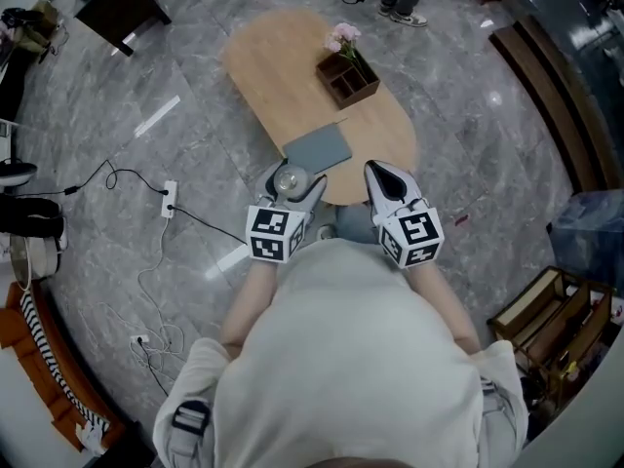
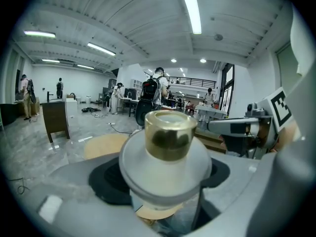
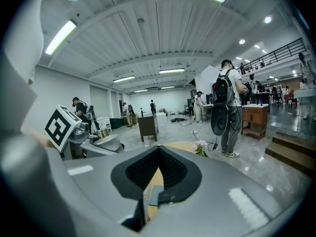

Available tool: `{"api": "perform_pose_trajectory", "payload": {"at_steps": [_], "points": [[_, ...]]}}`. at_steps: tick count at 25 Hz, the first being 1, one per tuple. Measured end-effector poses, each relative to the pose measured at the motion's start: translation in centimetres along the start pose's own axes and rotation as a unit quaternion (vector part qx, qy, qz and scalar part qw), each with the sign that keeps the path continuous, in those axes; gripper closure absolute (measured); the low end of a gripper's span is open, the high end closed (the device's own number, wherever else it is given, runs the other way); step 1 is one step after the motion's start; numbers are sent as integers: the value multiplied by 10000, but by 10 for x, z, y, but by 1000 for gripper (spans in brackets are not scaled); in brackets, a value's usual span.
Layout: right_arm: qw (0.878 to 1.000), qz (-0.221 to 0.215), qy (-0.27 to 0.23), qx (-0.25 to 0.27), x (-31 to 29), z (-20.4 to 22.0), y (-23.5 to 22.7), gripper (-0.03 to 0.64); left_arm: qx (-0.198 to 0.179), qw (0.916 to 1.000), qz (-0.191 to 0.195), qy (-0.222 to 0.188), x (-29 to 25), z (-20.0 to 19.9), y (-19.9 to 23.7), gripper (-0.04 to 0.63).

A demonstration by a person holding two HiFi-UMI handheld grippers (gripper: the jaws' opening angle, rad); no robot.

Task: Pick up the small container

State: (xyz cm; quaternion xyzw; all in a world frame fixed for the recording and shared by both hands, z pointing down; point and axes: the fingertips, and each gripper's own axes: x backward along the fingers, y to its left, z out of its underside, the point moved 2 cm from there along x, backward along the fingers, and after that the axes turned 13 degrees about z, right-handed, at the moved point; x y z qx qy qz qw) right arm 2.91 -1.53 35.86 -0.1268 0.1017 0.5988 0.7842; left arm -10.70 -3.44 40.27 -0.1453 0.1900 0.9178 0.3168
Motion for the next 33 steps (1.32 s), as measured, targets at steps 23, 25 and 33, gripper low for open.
{"api": "perform_pose_trajectory", "payload": {"at_steps": [23, 25, 33], "points": [[10000, -96, -23, -10, 1, -1, 7, 620, 33, 9999, -103, -109, 7, 1, -3, 230], [10000, -84, -17, -11, 0, 0, 6, 620, 35, 9999, -102, -112, 7, 1, -2, 230], [10000, -64, -25, -22, -3, -2, 5, 620, 53, 9998, -112, -134, 7, -2, 0, 230]]}}
